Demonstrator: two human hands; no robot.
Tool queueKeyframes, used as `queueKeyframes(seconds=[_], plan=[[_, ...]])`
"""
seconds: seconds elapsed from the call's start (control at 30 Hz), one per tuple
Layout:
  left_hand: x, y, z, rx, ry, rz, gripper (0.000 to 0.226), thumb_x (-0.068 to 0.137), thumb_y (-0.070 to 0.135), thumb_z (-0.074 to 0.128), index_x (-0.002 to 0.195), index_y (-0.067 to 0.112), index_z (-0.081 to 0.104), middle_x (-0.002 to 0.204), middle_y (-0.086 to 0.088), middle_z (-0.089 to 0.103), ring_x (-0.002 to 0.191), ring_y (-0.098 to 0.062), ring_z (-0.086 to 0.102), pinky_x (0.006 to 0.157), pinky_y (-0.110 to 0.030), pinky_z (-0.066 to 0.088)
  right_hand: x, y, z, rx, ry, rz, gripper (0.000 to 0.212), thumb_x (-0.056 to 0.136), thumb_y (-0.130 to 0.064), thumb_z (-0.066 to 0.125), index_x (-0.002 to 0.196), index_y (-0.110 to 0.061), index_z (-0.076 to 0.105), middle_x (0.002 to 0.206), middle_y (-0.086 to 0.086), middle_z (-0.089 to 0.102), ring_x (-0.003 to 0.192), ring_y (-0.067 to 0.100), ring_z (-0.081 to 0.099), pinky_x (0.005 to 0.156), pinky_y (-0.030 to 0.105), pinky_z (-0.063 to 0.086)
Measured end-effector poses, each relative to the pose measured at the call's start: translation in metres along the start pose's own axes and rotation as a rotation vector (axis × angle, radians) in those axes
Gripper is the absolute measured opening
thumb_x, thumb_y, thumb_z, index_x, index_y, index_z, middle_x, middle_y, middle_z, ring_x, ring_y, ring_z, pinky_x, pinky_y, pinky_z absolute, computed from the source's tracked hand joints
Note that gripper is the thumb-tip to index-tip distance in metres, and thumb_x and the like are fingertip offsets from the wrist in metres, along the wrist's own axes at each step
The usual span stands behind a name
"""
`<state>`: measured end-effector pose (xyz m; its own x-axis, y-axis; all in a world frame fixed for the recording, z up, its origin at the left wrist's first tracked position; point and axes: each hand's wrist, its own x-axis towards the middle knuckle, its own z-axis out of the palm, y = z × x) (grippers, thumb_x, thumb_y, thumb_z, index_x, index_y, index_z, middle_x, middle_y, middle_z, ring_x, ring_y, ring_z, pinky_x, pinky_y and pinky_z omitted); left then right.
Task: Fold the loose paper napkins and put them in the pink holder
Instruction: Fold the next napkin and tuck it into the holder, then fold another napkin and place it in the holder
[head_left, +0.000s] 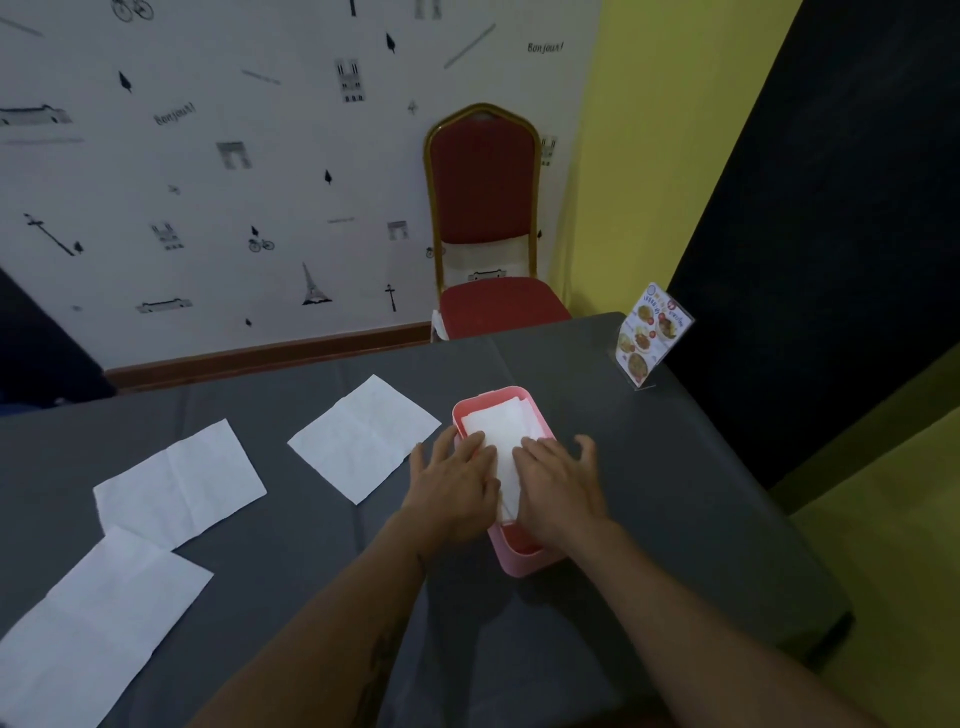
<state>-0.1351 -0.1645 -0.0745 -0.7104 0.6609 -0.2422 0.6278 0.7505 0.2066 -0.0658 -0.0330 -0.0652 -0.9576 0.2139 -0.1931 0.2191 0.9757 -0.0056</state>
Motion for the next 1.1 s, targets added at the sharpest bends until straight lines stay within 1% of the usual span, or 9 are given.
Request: queueKeyframes(seconds=[0.1, 0.2, 0.33, 0.5, 0.6, 0.77, 0.87, 0.97, 1.1], plan=[[-0.006, -0.002, -0.001, -0.134, 0.122, -0.026, 0.052, 0.098, 0.05, 0.029, 0.145, 0.028, 0.036, 0.158, 0.005, 0.028, 0.147, -0.02, 0.02, 0.12, -0.05, 0.01, 0.0, -0.002, -0.011, 0.064, 0.02, 0.021, 0.068, 0.086, -0.05, 0.065, 0.144, -0.025, 0.039, 0.153, 0.001, 0.042, 0.143, 0.02, 0.036, 0.119, 0.058, 0.005], [-0.02, -0.009, -0.008, -0.351, 0.315, -0.12, 0.043, 0.096, 0.042, 0.042, 0.135, 0.026, 0.051, 0.144, 0.006, 0.05, 0.129, -0.016, 0.046, 0.113, -0.039, 0.033, 0.004, -0.009, -0.025, 0.16, 0.12, 0.001, 0.057, 0.091, -0.038, 0.062, 0.143, -0.022, 0.043, 0.148, -0.002, 0.049, 0.139, 0.017, 0.041, 0.12, 0.054, 0.005], [-0.044, -0.044, -0.008, -0.443, 0.41, -0.248, 0.036, 0.094, 0.026, 0.048, 0.129, 0.021, 0.056, 0.134, 0.002, 0.057, 0.118, -0.016, 0.053, 0.102, -0.031, 0.041, 0.016, -0.033, -0.04, 0.261, 0.249, -0.106, 0.045, 0.093, -0.026, 0.052, 0.137, -0.02, 0.051, 0.14, -0.004, 0.056, 0.133, 0.016, 0.046, 0.116, 0.045, 0.015], [-0.068, -0.094, 0.0, -0.489, 0.351, -0.42, 0.041, 0.092, 0.025, 0.052, 0.133, 0.021, 0.052, 0.14, 0.001, 0.052, 0.122, -0.02, 0.053, 0.106, -0.035, 0.041, 0.026, -0.086, -0.039, 0.459, 0.187, -0.203, 0.048, 0.095, -0.025, 0.056, 0.142, -0.021, 0.049, 0.145, -0.002, 0.053, 0.13, 0.018, 0.049, 0.11, 0.032, 0.036], [-0.069, -0.125, 0.005, -0.507, 0.326, -0.456, 0.045, 0.089, 0.022, 0.055, 0.134, 0.022, 0.05, 0.141, 0.0, 0.05, 0.124, -0.021, 0.051, 0.106, -0.037, 0.041, 0.036, -0.113, -0.024, 0.487, 0.094, -0.191, 0.051, 0.096, -0.024, 0.056, 0.146, -0.022, 0.044, 0.148, -0.001, 0.048, 0.132, 0.019, 0.047, 0.109, 0.032, 0.039], [-0.051, -0.167, 0.014, -0.433, 0.207, -0.383, 0.051, 0.089, 0.021, 0.057, 0.139, 0.026, 0.047, 0.151, 0.0, 0.038, 0.134, -0.024, 0.04, 0.112, -0.042, 0.036, 0.056, -0.136, 0.007, 0.44, -0.058, -0.075, 0.058, 0.094, -0.021, 0.059, 0.147, -0.02, 0.036, 0.148, 0.003, 0.042, 0.132, 0.023, 0.044, 0.105, 0.033, 0.04], [-0.033, -0.184, 0.021, -0.386, 0.177, -0.335, 0.051, 0.09, 0.024, 0.056, 0.139, 0.032, 0.045, 0.157, 0.0, 0.029, 0.141, -0.026, 0.032, 0.116, -0.048, 0.028, 0.069, -0.142, 0.023, 0.463, -0.065, 0.052, 0.054, 0.094, -0.024, 0.059, 0.143, -0.019, 0.038, 0.144, 0.005, 0.042, 0.128, 0.024, 0.045, 0.103, 0.035, 0.042], [-0.019, -0.196, 0.024, -0.321, 0.16, -0.272, 0.051, 0.09, 0.023, 0.055, 0.139, 0.033, 0.044, 0.159, 0.001, 0.025, 0.145, -0.025, 0.022, 0.118, -0.046, 0.017, 0.081, -0.144, 0.035, 0.458, -0.056, 0.117, 0.058, 0.09, -0.019, 0.061, 0.143, -0.022, 0.035, 0.139, 0.006, 0.039, 0.125, 0.025, 0.044, 0.099, 0.034, 0.044], [-0.01, -0.21, 0.03, -0.285, 0.193, -0.199, 0.04, 0.09, 0.023, 0.055, 0.127, 0.036, 0.052, 0.153, 0.005, 0.032, 0.141, -0.022, 0.023, 0.115, -0.045, 0.015, 0.093, -0.143, 0.044, 0.462, -0.011, 0.144, 0.051, 0.084, -0.007, 0.057, 0.13, -0.024, 0.043, 0.123, 0.005, 0.04, 0.108, 0.025, 0.05, 0.085, 0.034, 0.049]])
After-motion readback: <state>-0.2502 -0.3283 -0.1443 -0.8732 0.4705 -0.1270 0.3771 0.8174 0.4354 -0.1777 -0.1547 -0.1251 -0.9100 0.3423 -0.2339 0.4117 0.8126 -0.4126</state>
